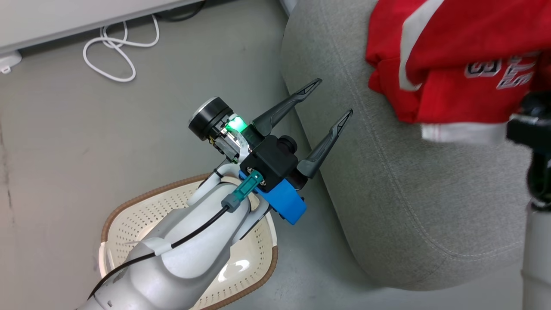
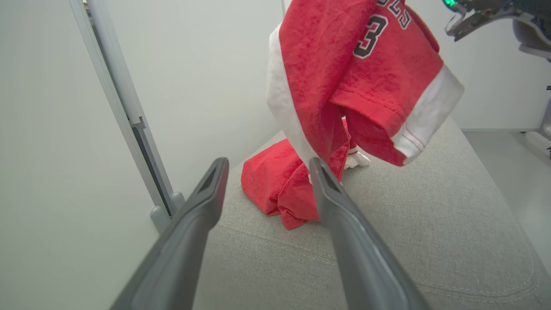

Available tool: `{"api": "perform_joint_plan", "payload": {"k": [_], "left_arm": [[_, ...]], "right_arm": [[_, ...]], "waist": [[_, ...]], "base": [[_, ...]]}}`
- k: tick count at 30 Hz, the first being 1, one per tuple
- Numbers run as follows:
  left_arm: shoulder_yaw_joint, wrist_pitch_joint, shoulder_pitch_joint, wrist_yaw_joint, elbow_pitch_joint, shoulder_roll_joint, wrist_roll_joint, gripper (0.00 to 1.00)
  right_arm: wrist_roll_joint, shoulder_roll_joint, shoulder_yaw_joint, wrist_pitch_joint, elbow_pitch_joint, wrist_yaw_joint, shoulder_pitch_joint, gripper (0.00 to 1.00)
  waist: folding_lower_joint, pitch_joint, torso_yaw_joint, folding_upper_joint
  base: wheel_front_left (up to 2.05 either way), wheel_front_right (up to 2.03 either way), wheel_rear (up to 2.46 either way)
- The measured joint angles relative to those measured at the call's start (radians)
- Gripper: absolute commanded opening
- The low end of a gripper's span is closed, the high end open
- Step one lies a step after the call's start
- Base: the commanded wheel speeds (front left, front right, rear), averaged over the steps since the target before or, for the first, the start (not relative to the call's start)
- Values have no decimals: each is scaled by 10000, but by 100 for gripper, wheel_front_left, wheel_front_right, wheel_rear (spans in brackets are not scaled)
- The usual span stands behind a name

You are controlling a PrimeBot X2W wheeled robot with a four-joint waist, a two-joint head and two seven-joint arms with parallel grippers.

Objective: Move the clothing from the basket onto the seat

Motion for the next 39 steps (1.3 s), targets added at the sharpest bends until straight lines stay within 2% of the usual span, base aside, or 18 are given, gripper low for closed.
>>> {"api": "perform_joint_plan", "payload": {"k": [8, 11, 16, 23, 24, 33, 39], "left_arm": [[-138, 36, -307, -19, -38, -21, 63, 100], [-215, 75, -495, -52, -56, -15, 132, 100], [-276, 119, -664, -61, -88, 6, 167, 100], [-351, 148, -917, -63, -136, 38, 242, 100], [-376, 146, -934, -63, -115, 44, 251, 100], [-491, 102, -1110, -63, -50, -35, 305, 100], [-497, 33, -1162, -52, 12, -81, 288, 100]], "right_arm": [[-86, -842, -654, 0, 148, 0, -1801, 0], [-161, -1463, -955, -2, 374, 0, -2732, 0], [-186, -2084, -1430, -2, 671, 0, -3642, 0], [2, -2959, -2291, -2, 1513, 0, -4773, 0], [2, -3101, -2332, 0, 2052, 0, -4864, 0], [-90, -3243, -2629, 0, 4102, 0, -4916, 0], [-171, -2890, -2959, 0, 5064, 0, -4201, 0]], "waist": [[0, 623, 337, 0], [1, 1080, 521, 0], [1, 1561, 674, 0], [1, 2410, 885, 0], [1, 2603, 936, 0], [1, 2954, 1180, 0], [1, 2978, 1260, 0]], "base": [[0, 0, 0], [0, 0, 0], [0, 0, 0], [0, 0, 0], [0, 0, 0], [0, 0, 0], [0, 0, 0]]}}
